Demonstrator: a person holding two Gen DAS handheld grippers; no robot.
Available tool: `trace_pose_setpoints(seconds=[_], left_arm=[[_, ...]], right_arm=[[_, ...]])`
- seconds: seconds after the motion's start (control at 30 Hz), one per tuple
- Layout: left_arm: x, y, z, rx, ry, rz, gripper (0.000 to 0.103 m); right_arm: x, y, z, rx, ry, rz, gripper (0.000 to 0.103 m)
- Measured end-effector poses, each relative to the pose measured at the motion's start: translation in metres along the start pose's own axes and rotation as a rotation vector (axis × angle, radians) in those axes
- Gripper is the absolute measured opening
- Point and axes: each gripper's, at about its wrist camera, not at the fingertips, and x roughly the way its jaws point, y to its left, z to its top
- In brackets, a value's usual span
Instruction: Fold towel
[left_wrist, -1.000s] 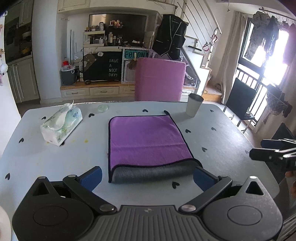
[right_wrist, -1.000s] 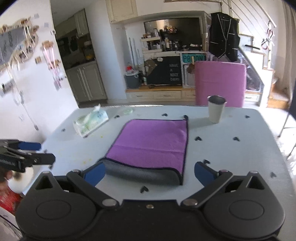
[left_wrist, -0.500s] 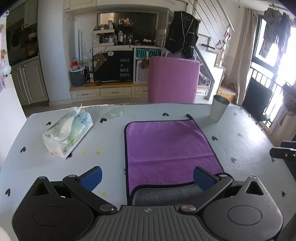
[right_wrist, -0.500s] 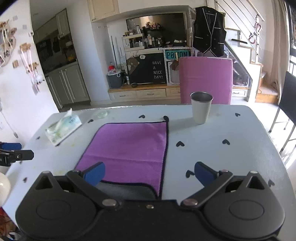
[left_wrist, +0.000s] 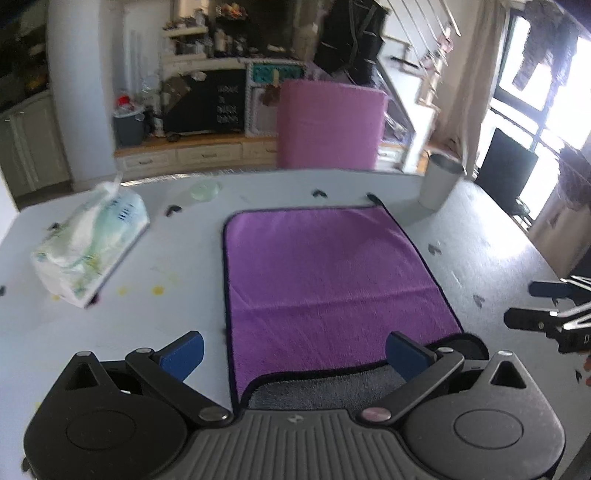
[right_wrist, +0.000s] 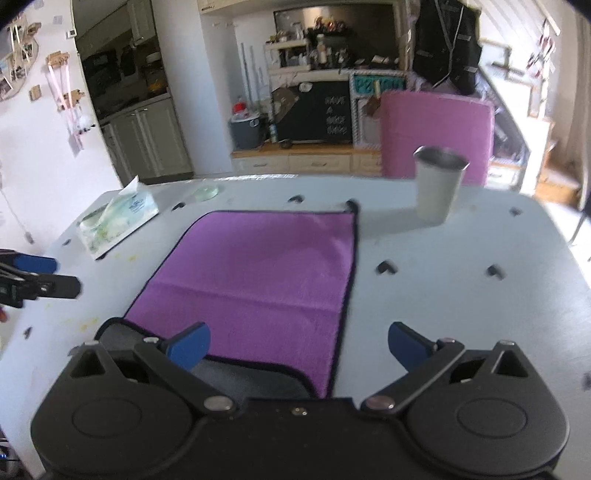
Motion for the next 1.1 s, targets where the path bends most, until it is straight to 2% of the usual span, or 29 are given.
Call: trace_pose_setpoints(seconds=[0.1,0.27,0.4,0.53,0.6,0.73,0.87,0.97,1.1], left_arm=[[0.016,0.004,-0.004,0.001,0.028,-0.023,0.103],[0.036,0.014,-0.004,-0.032,0.078,-0.054,0.103],[0.051,0.02,0.002,-0.059,0.134,-0.072,0.101],[0.063,0.026,0.005,-0.069,0.195,-0.091,0.087],[0.068,0.03,0.005,-0.072,0.217,-0.111,0.081],[0.073,0.037,0.005,-0.083,0.251,-0.14,0.068],[0.078,0.041,0.001,-0.081,0.302,-0.137,0.057],[0.082,0.044,-0.003,-0.075,0.333,-0.149,0.052],[0.085,0.045,-0.007,-0.062,0.371,-0.155,0.051]], right_arm=[[0.014,-0.005,-0.004,0.019,0.029,0.058,0.103],[0.034,-0.009,-0.003,0.02,0.126,0.088,0.101],[0.051,-0.014,0.001,0.054,0.237,0.137,0.078],[0.064,-0.016,0.003,0.048,0.311,0.137,0.065],[0.07,-0.018,0.005,0.059,0.336,0.153,0.055],[0.078,-0.023,0.008,0.082,0.377,0.154,0.048],[0.087,-0.027,0.011,0.097,0.414,0.16,0.04],[0.094,-0.025,0.012,0.085,0.438,0.154,0.033],[0.1,-0.023,0.01,0.057,0.478,0.158,0.032]])
